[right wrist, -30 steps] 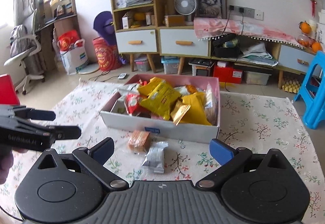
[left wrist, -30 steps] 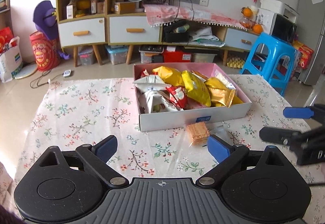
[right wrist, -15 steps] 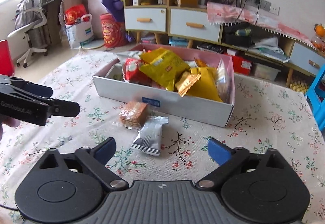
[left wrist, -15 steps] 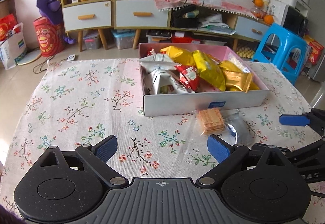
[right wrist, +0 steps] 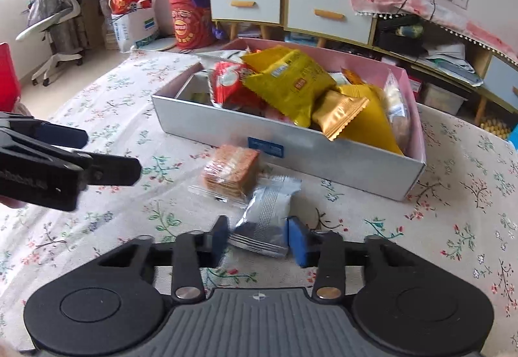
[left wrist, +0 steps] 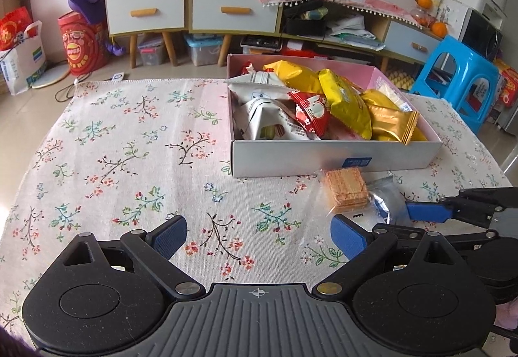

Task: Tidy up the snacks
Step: 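Grasp the silver wrapper with the right tool while the left tool grasps the wafer pack, then lift the wafer pack and silver wrapper over the pink box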

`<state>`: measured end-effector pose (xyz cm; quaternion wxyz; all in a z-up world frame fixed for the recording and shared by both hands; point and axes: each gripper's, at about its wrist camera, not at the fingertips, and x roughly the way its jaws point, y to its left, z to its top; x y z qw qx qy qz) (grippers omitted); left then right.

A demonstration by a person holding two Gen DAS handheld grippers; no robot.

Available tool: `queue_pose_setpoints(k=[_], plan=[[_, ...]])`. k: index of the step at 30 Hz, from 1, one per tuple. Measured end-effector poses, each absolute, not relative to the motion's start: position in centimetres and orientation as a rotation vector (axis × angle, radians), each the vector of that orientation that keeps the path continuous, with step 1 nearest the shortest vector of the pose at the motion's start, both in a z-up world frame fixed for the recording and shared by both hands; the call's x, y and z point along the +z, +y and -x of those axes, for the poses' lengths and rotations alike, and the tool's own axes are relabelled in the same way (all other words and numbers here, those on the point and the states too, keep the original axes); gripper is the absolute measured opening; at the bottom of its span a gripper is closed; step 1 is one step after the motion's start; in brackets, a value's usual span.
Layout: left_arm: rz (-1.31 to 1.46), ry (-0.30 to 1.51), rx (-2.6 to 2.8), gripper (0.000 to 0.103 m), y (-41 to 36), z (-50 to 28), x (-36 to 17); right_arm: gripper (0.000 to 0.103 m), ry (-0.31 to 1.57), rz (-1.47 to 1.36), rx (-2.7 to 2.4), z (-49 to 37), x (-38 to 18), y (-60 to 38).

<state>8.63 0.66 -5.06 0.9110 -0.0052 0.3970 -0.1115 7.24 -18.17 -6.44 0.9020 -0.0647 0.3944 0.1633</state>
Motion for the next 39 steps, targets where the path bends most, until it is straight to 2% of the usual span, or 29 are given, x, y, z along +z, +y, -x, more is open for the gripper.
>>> queue_pose_setpoints(k=[13,24,29,31,32,37,39], plan=[[0.101,0.805,-0.227,0.096,0.2,-9.1,-5.6,0.025,0.826,0.099,0.268,-6.9,-5.2,-21.5],[0.041,0.739,-0.304,0.093,-5.8,-9.9,-6.8,0.025,0.825,0.062,0.259,-6.4,-4.7,-23.4],[0.022,0.733,-0.276,0.078,-6.7,-10.5,-6.9,0.025,0.825,0.057,0.259,-6.3,-4.6,-23.6],[0.022,0.737,-0.264,0.067,-6.6,-10.6,-7.0,0.025,0.826,0.058,0.26,-6.3,-4.5,-23.6],[0.022,0.742,-0.255,0.065,-6.5,-10.7,-7.1,0.025,0.826,0.059,0.259,-6.3,-4.5,-23.5],[0.029,0.769,-0.231,0.033,-5.9,-10.9,-7.4,0.025,0.824,0.056,0.258,-6.4,-4.5,-23.5],[0.034,0.771,-0.22,0.032,-5.5,-10.9,-7.4,0.025,0.822,0.055,0.257,-6.5,-4.4,-23.4]])
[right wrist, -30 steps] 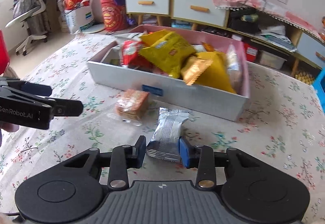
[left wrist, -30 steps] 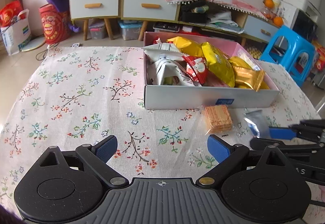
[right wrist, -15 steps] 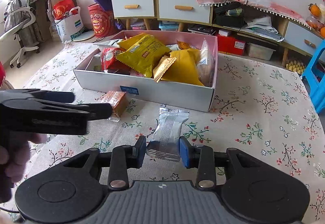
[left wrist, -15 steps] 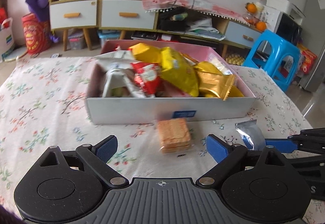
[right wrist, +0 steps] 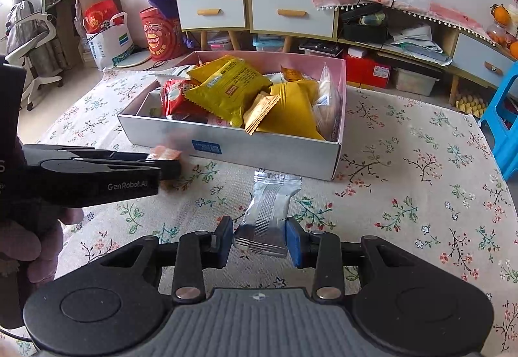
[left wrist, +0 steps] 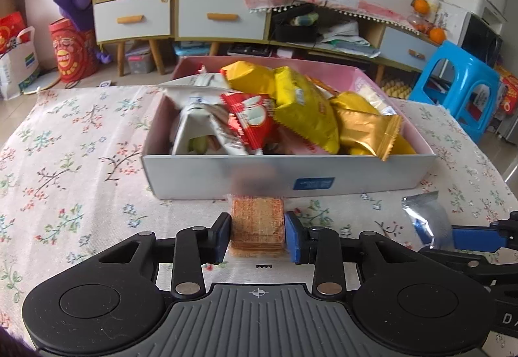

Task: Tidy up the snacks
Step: 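Lift the wafer pack and silver wrapper over the pink box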

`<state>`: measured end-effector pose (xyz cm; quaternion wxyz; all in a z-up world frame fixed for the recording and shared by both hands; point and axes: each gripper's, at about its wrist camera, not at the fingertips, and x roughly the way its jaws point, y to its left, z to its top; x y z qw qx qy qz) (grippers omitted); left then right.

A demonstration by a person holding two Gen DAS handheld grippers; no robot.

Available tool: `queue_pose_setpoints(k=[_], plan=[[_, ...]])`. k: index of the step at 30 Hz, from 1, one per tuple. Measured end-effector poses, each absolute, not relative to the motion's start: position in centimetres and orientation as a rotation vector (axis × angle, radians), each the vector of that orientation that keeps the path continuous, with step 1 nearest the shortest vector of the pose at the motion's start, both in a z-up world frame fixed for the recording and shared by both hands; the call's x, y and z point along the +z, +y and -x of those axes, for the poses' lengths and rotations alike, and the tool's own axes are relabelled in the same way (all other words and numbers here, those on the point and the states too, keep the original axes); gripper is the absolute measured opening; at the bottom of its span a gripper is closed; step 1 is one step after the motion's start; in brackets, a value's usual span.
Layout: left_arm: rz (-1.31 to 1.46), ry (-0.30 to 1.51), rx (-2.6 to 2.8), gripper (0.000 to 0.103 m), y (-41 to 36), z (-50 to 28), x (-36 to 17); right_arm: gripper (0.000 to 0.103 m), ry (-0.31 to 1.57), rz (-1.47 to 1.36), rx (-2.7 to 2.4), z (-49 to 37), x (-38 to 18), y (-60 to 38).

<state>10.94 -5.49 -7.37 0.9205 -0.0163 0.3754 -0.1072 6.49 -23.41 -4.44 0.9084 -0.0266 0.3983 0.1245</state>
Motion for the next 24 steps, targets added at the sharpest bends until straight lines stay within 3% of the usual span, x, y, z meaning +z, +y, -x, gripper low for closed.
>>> queue_pose_setpoints(k=[24], plan=[[0.009,0.768,-0.23,0.031,-1.6,-8.7,-3.2,0.025,0.782,-0.031,0.266,-6.8,-2.2,-22.7]])
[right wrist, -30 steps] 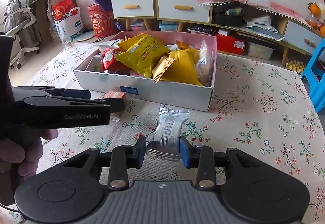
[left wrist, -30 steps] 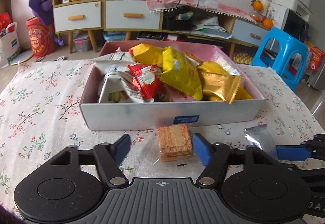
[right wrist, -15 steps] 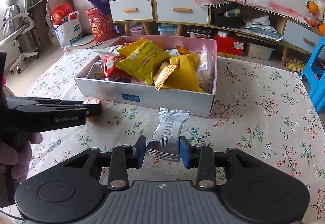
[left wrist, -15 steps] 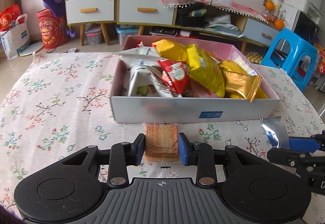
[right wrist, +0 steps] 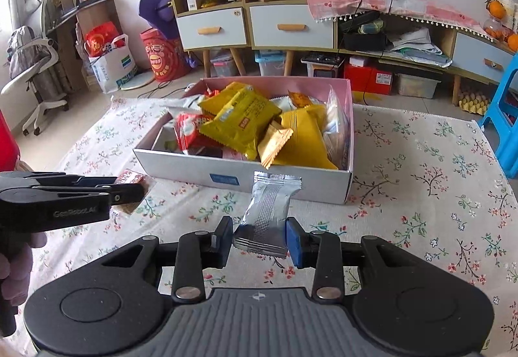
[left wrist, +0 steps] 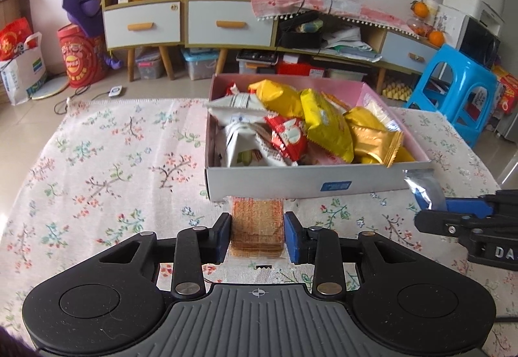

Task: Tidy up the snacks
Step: 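Lift the wafer pack and silver wrapper over the pink box, then lower both items into the box and open both tools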

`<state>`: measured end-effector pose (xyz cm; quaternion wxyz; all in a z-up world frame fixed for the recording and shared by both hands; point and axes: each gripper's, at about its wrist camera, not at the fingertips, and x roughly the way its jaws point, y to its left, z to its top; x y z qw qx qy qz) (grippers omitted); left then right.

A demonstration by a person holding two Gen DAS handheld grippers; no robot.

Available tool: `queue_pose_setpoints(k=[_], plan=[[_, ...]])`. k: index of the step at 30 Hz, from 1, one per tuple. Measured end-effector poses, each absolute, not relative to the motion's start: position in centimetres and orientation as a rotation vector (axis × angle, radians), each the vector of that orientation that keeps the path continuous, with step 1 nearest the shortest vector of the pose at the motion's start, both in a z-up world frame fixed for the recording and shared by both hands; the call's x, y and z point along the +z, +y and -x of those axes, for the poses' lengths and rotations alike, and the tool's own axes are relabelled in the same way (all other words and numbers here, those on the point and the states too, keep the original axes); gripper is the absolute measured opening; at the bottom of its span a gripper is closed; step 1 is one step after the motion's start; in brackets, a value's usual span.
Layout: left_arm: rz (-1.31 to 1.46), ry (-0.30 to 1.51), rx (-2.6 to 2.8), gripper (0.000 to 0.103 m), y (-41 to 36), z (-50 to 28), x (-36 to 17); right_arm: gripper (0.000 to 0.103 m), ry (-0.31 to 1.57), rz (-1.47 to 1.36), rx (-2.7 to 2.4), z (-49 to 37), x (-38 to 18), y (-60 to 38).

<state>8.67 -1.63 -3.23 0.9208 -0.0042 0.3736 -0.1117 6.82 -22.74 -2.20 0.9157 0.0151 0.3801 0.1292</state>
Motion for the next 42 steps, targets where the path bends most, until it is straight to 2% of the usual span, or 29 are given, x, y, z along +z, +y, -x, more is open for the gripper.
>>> queue_pose_setpoints(k=[13,26,42], plan=[[0.019,0.671,-0.28,0.032,-0.3,-8.7,0.1,0.025,0.7,-0.129,0.258,-7.6,0.3,-22.9],[0.094,0.683,-0.252,0.032,-0.9,-13.2,-1.0,0.025,0.675,-0.198,0.24,-11.1,0.7,-22.3],[0.03,0.634,-0.282,0.031,-4.7,-19.3,-0.8,0.026,0.693,-0.201,0.15,-17.3,-1.2,-23.7]])
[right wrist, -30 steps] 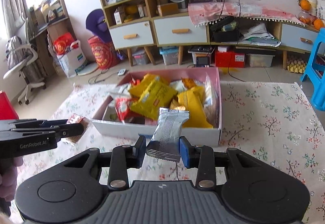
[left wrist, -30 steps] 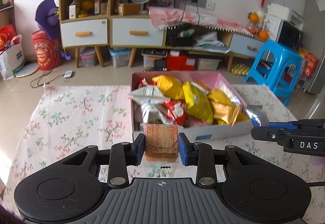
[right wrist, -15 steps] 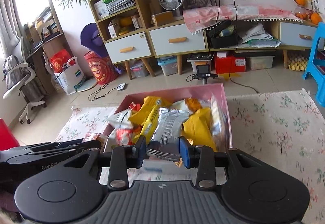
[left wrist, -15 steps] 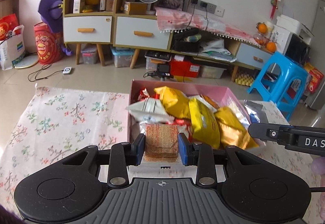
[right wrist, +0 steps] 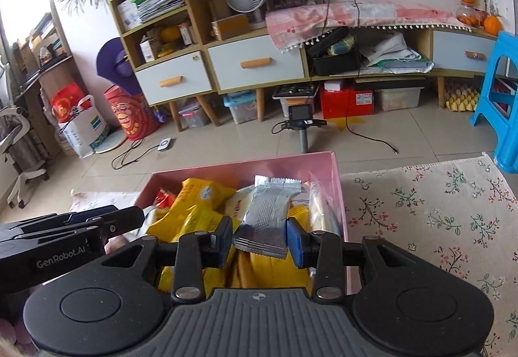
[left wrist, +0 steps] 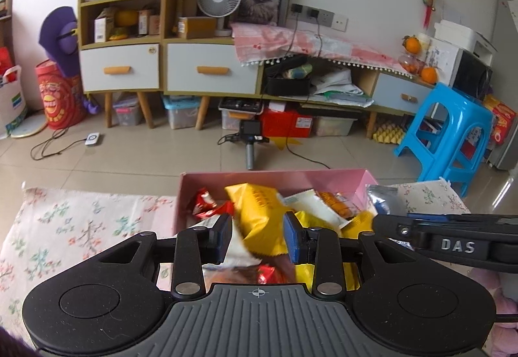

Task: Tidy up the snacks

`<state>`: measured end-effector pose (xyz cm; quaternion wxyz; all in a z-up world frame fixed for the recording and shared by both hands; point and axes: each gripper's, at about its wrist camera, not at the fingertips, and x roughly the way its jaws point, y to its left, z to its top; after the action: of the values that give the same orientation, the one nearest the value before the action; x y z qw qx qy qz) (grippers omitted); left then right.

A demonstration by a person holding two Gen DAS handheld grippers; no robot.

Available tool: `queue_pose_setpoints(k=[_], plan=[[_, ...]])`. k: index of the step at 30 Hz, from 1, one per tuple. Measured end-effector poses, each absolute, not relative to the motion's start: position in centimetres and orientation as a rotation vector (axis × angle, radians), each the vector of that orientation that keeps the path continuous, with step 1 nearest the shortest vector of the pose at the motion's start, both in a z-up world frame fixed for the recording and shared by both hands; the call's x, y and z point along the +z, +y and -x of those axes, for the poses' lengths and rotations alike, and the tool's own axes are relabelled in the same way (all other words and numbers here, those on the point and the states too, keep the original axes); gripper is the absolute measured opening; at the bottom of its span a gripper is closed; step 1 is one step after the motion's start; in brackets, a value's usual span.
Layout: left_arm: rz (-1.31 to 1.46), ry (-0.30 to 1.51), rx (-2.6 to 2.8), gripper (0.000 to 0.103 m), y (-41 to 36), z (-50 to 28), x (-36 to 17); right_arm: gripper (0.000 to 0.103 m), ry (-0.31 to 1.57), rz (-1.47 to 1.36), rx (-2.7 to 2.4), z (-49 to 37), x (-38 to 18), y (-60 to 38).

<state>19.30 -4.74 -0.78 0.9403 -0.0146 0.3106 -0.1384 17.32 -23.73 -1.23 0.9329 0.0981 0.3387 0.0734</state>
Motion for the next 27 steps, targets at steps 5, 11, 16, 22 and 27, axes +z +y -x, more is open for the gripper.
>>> queue_pose_setpoints(k=[5,11,16,22,27], plan=[[0.0,0.624,-0.296,0.032,-5.7,-19.5,-0.9,0.028,0.699,-0.194,0.142,-17.7,-1.4,-23.8],[-0.012,0.615,-0.3,0.047,-5.9,-19.3,-0.7,0.048,0.688,-0.207,0.149,-17.3,-0.6,-23.9],[-0.008,0.61,-0.291,0.066,-5.4,-18.4,-0.1,0.059,0.684,-0.214,0.142,-16.7,0.0,-24.2],[-0.013,0.604,-0.285,0.079,-4.7,-16.5,0.7,0.067,0.669,-0.215,0.131,-15.2,1.1,-24.4],[-0.038,0.613,-0.27,0.085,-4.2,-14.5,1.1,0.072,0.657,-0.201,0.128,-13.3,2.1,-24.4]])
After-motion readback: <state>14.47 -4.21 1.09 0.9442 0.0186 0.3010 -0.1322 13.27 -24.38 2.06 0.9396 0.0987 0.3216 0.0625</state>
